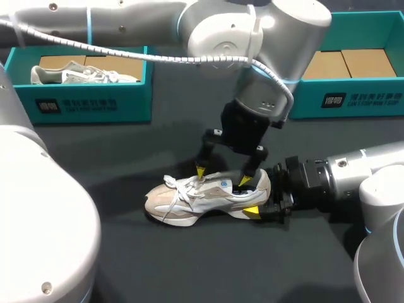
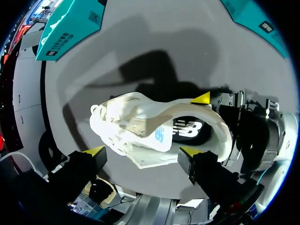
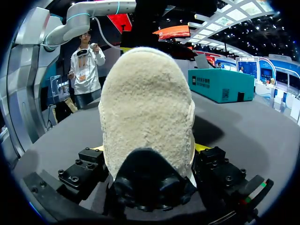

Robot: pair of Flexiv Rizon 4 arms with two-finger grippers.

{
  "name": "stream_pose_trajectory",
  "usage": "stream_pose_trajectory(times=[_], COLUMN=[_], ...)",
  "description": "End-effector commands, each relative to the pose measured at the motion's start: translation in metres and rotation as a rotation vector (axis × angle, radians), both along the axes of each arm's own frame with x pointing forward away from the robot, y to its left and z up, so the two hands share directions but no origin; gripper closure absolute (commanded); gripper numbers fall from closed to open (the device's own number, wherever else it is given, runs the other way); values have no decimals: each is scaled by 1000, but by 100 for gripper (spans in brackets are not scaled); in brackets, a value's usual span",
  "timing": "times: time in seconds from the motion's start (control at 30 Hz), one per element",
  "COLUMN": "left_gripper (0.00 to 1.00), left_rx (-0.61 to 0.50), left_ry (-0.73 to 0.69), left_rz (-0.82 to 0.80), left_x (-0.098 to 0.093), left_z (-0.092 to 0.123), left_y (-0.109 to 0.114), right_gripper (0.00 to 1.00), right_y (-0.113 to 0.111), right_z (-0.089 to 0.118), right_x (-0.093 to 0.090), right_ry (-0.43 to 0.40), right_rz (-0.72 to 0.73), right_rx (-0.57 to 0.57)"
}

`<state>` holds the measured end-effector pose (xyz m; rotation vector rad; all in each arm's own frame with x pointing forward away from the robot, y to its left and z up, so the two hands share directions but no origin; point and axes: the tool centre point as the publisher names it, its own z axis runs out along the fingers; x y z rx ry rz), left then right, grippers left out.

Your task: Take the shoe out of the shoebox, open the shoe tongue, remove and reinsert the insole, then place the shoe into the shoebox

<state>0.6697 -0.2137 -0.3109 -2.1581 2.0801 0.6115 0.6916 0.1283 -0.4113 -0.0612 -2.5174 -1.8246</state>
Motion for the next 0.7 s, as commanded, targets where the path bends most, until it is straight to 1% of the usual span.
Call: stream_pose_trajectory(times=[0.03,0.1,0.2,0.3,0.43,0.53,0.6,0.7], left_gripper=[5,6,4,6,7,10,17,18], left_rx=[38,41,52,61,72,86,94,118], left_ry=[1,3,8,9,16,34,42,67], left_rz=[3,6,15,23,30,32,35,42], left_x=[-1,0,3,5,8,10,10,10], left_z=[-11,-14,-19,-23,-28,-32,-34,-35], left_y=[-8,-9,-10,-10,-11,-9,-7,-2], right_gripper=[100,100,100,100,100,100,100,100], right_y=[0,0,0,0,0,0,0,0], right_z=[1,1,1,1,1,1,1,1], right_x=[-1,-1,-1,-1,-1,-1,-1,-1], right_ry=[0,0,0,0,0,0,0,0], right_rz=[0,0,0,0,0,0,0,0], right_rx=[-3,-3,-3,-3,-3,-3,-3,-3])
